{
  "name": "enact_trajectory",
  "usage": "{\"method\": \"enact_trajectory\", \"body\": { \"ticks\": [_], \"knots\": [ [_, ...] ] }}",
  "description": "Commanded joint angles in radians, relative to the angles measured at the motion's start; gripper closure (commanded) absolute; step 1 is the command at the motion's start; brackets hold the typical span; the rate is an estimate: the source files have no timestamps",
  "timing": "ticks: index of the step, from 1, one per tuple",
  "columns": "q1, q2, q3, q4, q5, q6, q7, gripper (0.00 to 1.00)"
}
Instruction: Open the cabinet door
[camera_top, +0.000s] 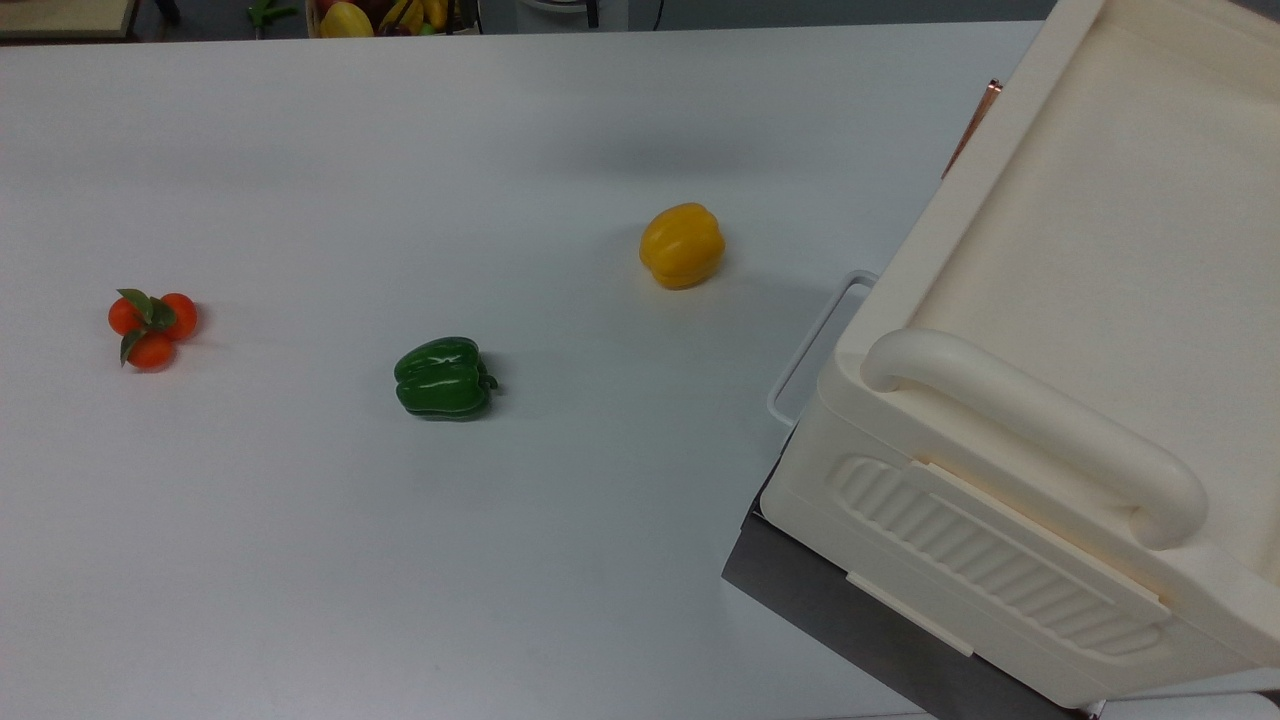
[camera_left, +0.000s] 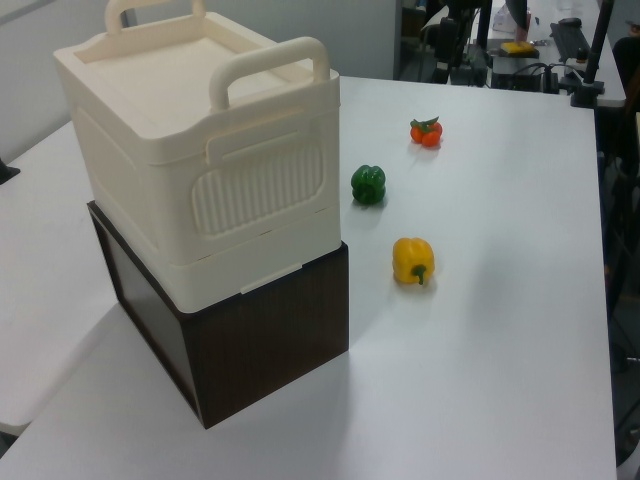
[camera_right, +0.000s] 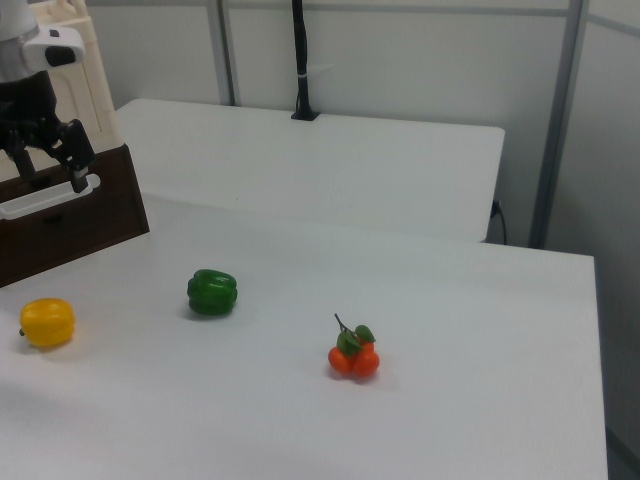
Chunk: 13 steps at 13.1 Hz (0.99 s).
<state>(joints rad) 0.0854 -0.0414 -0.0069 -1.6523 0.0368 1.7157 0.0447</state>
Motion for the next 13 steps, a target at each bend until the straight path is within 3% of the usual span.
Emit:
{"method": "enact_trajectory", "body": {
  "ticks": [1,6,10,13],
  "knots": [
    [0.016,0.005,-0.005,-0.004,-0.012,0.031,0.018,0.00],
    [0.016,0.003,-0.005,-0.003,-0.009,0.030,-0.002,0.00],
    [0.016,0.000,-0.004,0.005,0.012,0.027,-0.141,0.00],
    [0.016,0.003,0.010,0.028,0.101,0.016,-0.293,0.00]
  ]
}}
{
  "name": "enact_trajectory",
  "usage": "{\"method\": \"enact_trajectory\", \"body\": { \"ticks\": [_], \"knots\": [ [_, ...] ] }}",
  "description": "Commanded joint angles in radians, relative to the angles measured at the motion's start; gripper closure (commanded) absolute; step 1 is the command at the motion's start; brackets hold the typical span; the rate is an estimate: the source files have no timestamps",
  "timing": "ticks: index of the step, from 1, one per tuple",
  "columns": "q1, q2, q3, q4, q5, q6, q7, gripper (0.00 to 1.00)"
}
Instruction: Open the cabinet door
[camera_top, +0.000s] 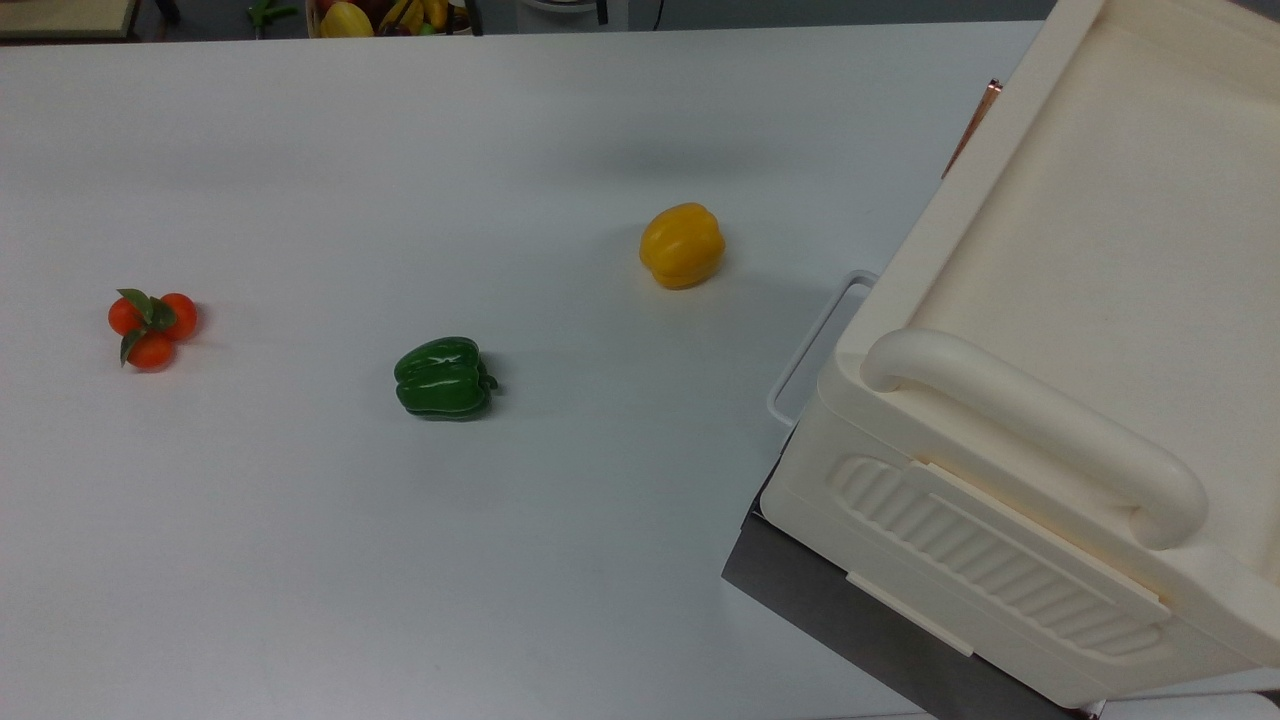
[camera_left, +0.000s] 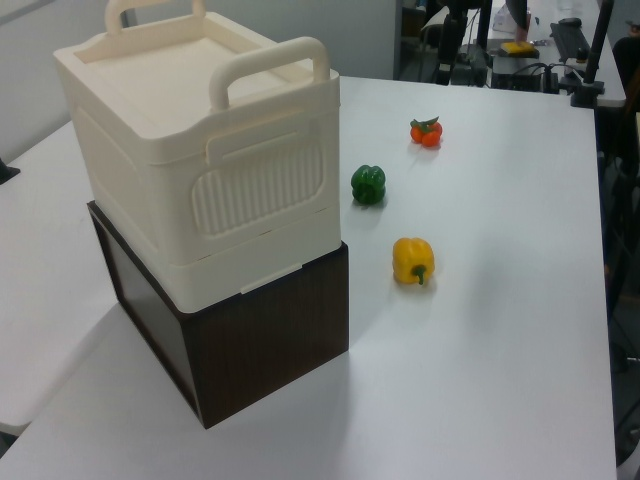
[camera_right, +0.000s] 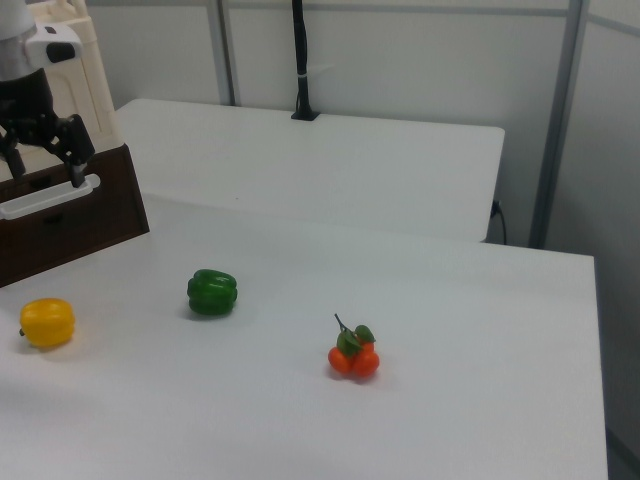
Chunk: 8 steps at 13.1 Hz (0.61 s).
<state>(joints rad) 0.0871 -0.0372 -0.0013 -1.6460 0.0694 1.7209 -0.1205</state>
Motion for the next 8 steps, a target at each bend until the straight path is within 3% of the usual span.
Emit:
{"method": "enact_trajectory", "body": {
  "ticks": [1,4,7,8],
  "knots": [
    [0.014,0.000,0.029,0.026,0.081,0.009,-0.152,0.00],
    [0.016,0.008,0.104,0.046,0.087,0.014,-0.168,0.03],
    [0.016,0.037,0.188,0.106,0.136,0.025,-0.194,0.25],
    [0.014,0.043,0.211,0.115,0.141,0.028,-0.208,0.29]
  ]
}}
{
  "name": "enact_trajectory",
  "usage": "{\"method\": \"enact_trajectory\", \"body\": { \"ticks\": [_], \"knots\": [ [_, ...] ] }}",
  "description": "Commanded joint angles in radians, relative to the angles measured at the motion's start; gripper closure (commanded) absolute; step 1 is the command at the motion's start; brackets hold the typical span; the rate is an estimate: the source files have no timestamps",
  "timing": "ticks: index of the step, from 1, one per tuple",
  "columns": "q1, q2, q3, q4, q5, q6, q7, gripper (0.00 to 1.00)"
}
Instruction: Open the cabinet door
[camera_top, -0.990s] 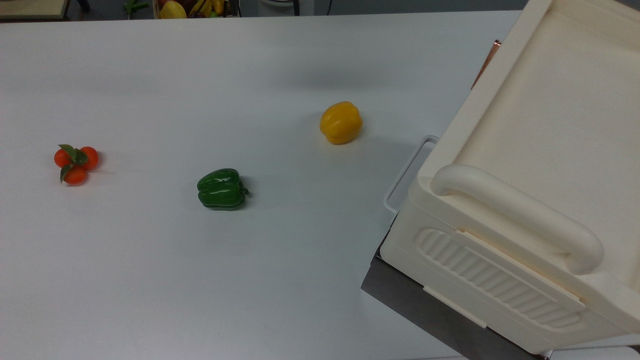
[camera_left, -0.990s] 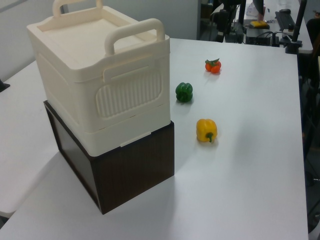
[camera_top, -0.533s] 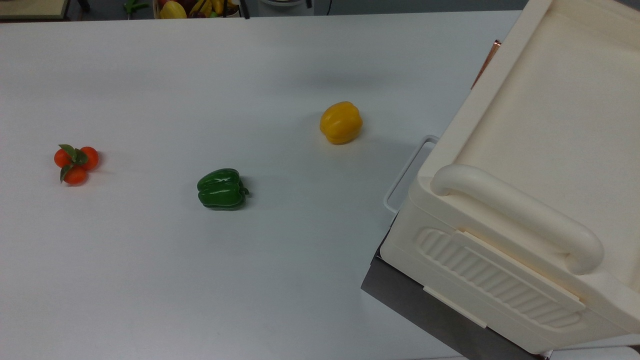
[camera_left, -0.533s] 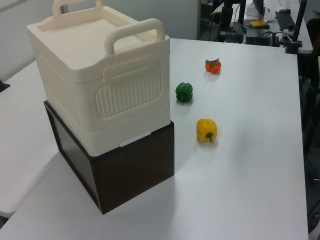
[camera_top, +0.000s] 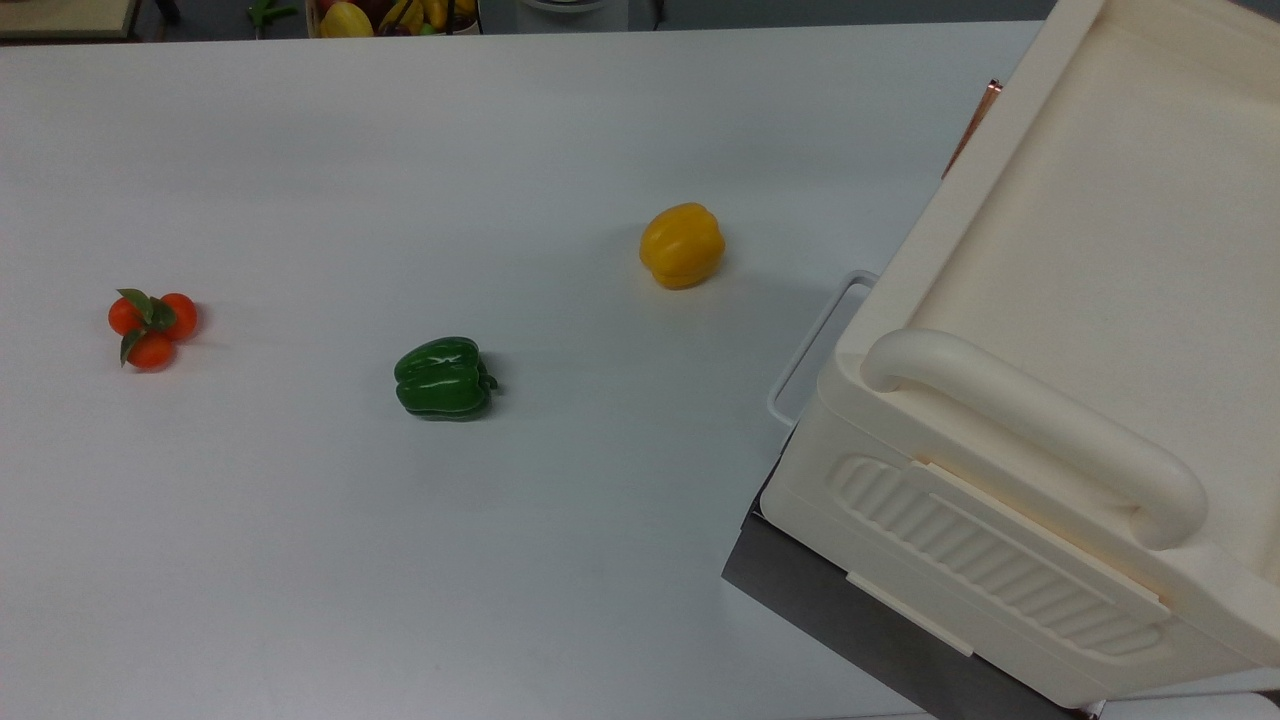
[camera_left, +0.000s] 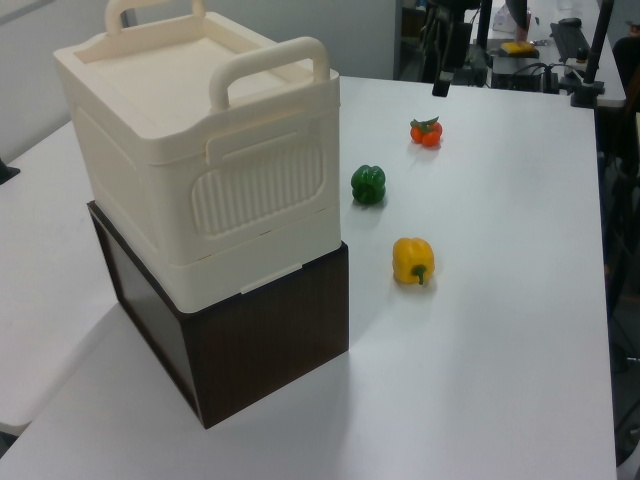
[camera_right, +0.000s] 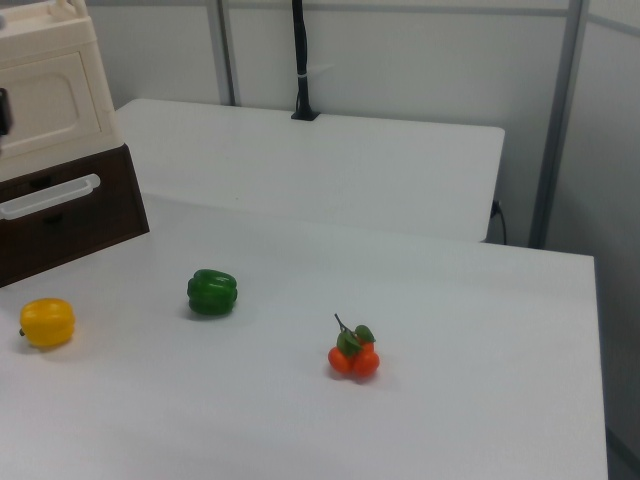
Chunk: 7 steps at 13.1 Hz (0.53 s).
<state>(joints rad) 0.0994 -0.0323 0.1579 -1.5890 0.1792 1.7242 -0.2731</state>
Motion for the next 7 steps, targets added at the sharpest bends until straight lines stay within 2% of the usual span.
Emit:
{"method": "enact_trajectory", "body": {
  "ticks": [1,2,3,7],
  "knots": [
    [0.002,0.041,0.075,0.061,0.055,0.044,-0.102,0.30],
    [0.003,0.038,0.087,0.058,0.095,0.107,-0.170,0.40],
    [0.003,0.043,0.101,0.057,0.112,0.148,-0.225,0.44],
    [0.005,0.071,0.130,0.055,0.112,0.238,-0.435,0.66]
  ]
}}
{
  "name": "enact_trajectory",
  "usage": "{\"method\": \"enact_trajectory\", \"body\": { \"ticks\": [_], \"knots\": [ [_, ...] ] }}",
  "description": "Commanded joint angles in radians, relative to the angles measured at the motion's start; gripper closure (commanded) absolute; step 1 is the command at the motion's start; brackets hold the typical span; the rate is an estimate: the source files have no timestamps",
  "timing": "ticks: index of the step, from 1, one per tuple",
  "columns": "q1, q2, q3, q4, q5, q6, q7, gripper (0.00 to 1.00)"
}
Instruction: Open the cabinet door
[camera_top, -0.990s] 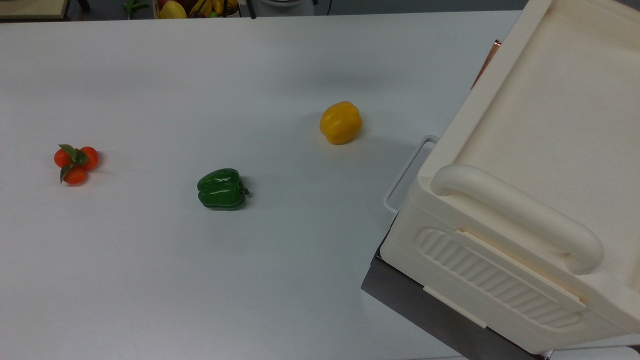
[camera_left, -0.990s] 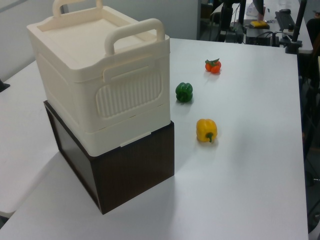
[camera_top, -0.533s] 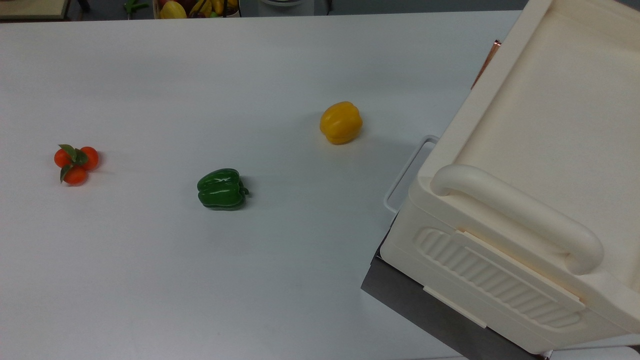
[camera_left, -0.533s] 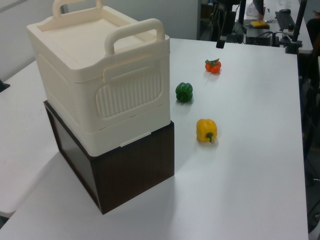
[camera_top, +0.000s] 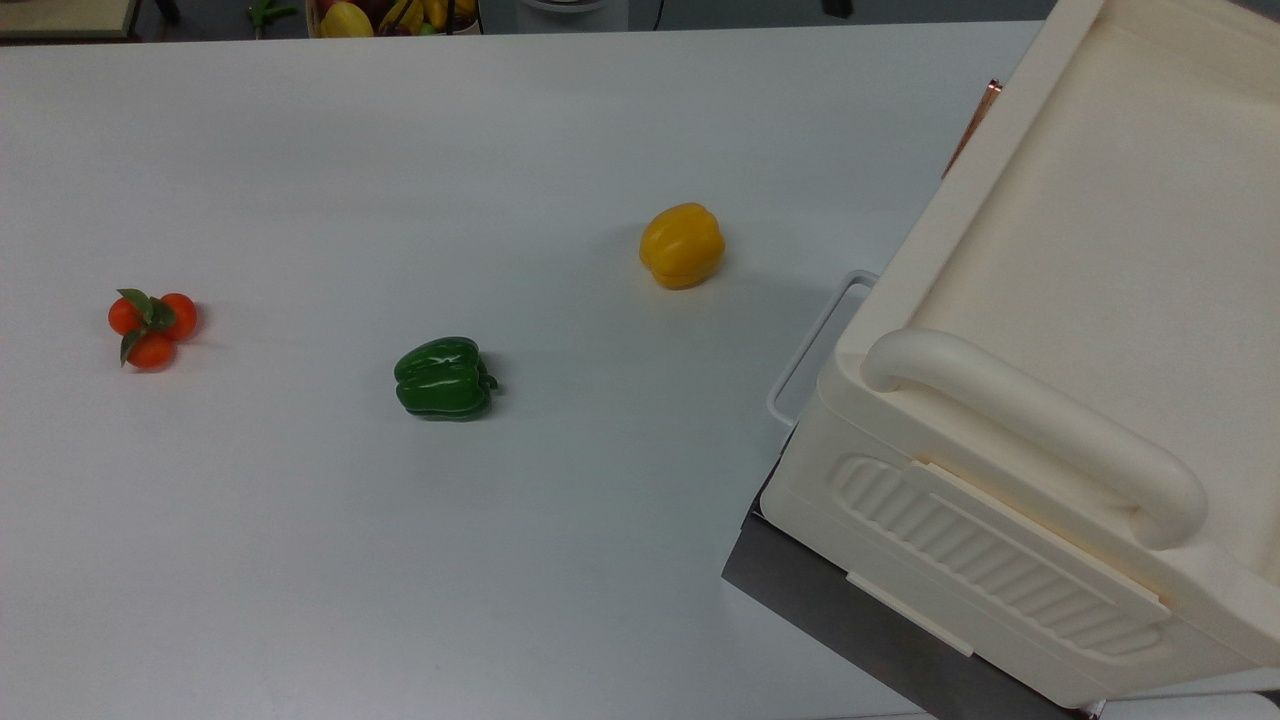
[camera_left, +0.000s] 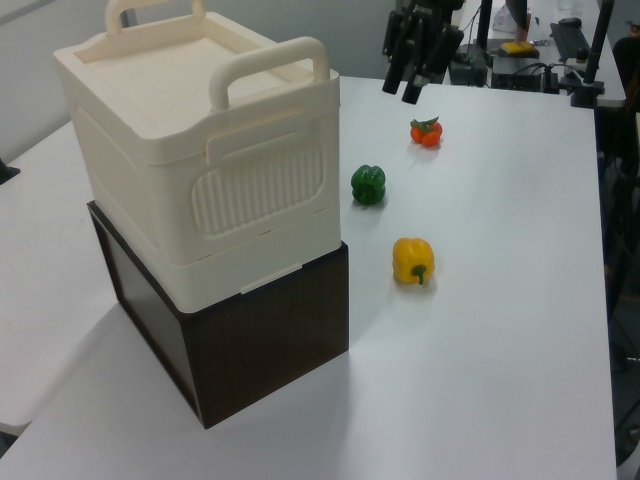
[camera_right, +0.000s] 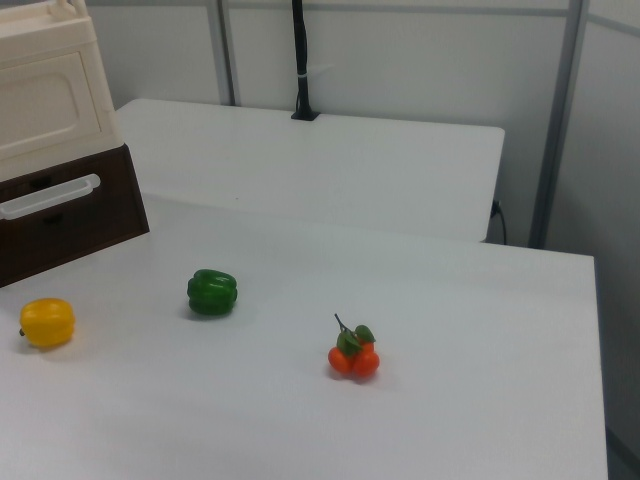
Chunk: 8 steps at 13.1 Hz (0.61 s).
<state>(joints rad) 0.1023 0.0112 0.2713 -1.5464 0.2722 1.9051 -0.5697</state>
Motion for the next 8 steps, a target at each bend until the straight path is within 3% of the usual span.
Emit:
{"method": "enact_trajectory", "body": {
  "ticks": [1,8],
  "knots": [
    [0.000,0.033,0.022,0.011,0.018,0.071,-0.157,0.66],
    [0.046,0.085,0.026,0.008,0.007,0.207,-0.205,0.67]
  ]
}}
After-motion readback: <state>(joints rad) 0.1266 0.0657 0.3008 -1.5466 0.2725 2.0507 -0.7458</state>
